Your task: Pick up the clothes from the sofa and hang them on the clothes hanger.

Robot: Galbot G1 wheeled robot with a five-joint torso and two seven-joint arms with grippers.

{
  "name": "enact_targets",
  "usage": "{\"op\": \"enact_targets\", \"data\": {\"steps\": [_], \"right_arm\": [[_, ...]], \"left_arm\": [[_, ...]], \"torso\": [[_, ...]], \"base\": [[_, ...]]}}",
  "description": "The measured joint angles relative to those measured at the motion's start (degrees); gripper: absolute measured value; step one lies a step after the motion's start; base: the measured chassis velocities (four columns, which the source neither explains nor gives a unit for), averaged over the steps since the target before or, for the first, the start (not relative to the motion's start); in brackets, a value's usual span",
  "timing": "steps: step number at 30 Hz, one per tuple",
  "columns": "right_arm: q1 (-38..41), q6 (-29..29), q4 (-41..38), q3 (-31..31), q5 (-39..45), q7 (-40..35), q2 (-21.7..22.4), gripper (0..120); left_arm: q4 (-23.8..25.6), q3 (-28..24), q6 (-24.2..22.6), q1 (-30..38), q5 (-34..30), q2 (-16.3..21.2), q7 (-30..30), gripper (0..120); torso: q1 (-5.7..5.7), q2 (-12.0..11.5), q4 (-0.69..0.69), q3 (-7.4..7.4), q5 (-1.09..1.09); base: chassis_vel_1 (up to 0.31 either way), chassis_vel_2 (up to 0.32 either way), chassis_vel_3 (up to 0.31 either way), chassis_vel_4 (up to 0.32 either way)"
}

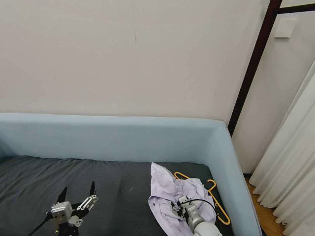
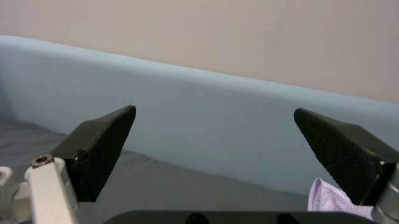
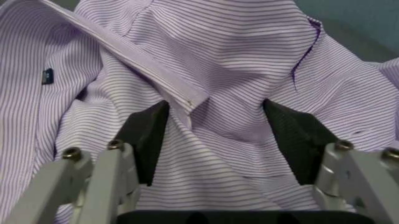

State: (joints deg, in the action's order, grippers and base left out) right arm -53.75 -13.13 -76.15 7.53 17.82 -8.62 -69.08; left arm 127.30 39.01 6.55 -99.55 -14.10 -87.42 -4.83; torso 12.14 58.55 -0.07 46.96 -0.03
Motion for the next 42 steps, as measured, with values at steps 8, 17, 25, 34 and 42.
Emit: {"op": "enact_targets", "data": {"steps": [8, 17, 25, 34, 42], "right_arm": [[-0.6, 0.1, -1.1, -0.6, 3.4, 0.5, 0.0, 32], [-1.9, 0.4, -2.2, -1.6, 4.5, 1.5, 0.5, 0], [-2.5, 3.3, -7.9, -3.9, 8.1, 2.1, 2.4, 0], [-1.1, 4.4, -22.5, -8.7, 15.5, 4.3, 9.6, 0], [2.2, -1.0, -39.7, -15.1, 23.8, -1.2, 19.5, 0]], "left_arm": [[0.0, 0.2, 0.1, 0.0, -0.4, 0.6, -0.4, 100], [-0.1, 0.0, 0.4, 0.1, -0.7, 0.9, -0.5, 100], [-0.7, -0.2, 0.4, 0.7, -0.8, 0.8, -0.5, 100], [-1.2, -0.8, 0.3, 1.6, -0.9, 0.6, -0.5, 100], [-1.2, -1.2, 0.3, 2.0, -1.1, 0.5, -0.5, 100]], "torso": [[0.0, 0.0, 0.0, 0.0, 0.0], [0.0, 0.0, 0.0, 0.0, 0.0], [0.0, 0.0, 0.0, 0.0, 0.01], [0.0, 0.0, 0.0, 0.0, 0.01], [0.0, 0.0, 0.0, 0.0, 0.0]], "base": [[0.0, 0.0, 0.0, 0.0], [0.0, 0.0, 0.0, 0.0], [0.0, 0.0, 0.0, 0.0], [0.0, 0.0, 0.0, 0.0], [0.0, 0.0, 0.0, 0.0]]}}
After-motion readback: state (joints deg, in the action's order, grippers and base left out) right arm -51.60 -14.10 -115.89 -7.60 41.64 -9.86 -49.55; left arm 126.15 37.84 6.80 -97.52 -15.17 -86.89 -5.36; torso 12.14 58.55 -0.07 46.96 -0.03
